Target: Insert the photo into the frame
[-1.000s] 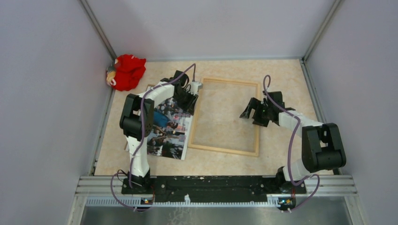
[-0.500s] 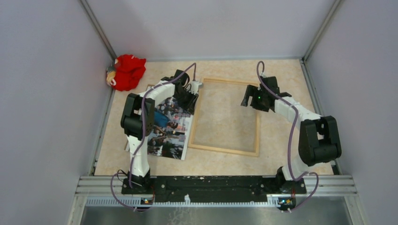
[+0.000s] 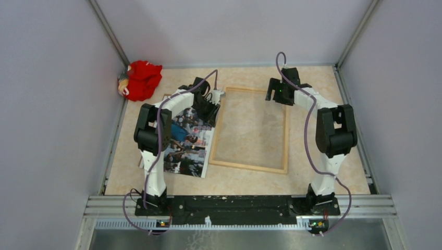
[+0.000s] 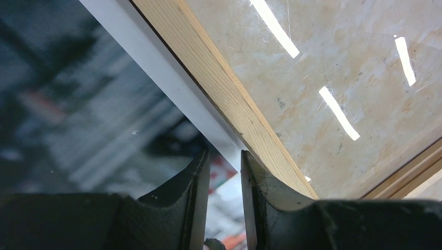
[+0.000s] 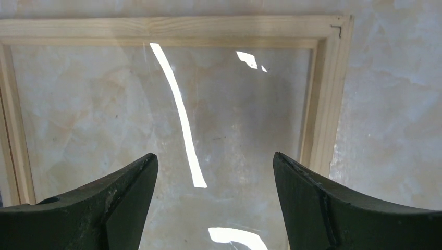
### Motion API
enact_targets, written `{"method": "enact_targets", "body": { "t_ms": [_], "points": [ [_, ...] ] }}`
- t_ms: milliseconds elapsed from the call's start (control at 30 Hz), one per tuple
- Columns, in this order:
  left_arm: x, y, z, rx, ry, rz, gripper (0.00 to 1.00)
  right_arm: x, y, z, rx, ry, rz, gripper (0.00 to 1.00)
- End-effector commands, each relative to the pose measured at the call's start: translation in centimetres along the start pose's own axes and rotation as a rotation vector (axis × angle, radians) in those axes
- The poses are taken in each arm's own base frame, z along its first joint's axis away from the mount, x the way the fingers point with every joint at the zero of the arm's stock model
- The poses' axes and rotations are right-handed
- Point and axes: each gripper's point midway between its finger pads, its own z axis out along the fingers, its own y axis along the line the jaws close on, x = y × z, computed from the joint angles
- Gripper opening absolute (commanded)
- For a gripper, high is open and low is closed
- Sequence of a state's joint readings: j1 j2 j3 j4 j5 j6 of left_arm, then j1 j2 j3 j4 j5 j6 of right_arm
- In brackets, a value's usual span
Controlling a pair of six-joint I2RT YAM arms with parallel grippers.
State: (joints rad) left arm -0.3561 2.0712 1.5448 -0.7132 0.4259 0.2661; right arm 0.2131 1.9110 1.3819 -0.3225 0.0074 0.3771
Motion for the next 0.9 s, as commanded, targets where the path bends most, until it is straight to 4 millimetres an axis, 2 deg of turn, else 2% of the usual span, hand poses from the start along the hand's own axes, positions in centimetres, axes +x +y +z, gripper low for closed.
{"method": "enact_targets", "body": {
  "t_ms": [0, 233, 367, 700, 867],
  "points": [
    [-0.5, 0.5, -0.2, -0.013, -0.002, 0.022, 0.35, -1.8, -0.4, 1.3, 0.034, -0.024, -0.018, 0.81],
    [-0.3, 0.7, -0.2, -0.018, -0.001, 0.026, 0.35, 0.3, -1.6, 3.5, 0.071, 0.037, -0.008, 0.79],
    [-0.2, 0.8, -0.2, -0.020, -0.001, 0.023, 0.35, 0.5, -1.1, 3.6, 0.046, 0.043, -0.005, 0.79],
    [-0.2, 0.6, -0.3, -0.014, -0.003, 0.021, 0.35, -5.0, 2.2, -0.4, -0.072, -0.084, -0.001, 0.82],
    [-0.1, 0.6, -0.3, -0.016, -0.004, 0.023, 0.35, -6.4, 2.2, 0.2, -0.049, -0.094, -0.017, 0.82]
  ]
}}
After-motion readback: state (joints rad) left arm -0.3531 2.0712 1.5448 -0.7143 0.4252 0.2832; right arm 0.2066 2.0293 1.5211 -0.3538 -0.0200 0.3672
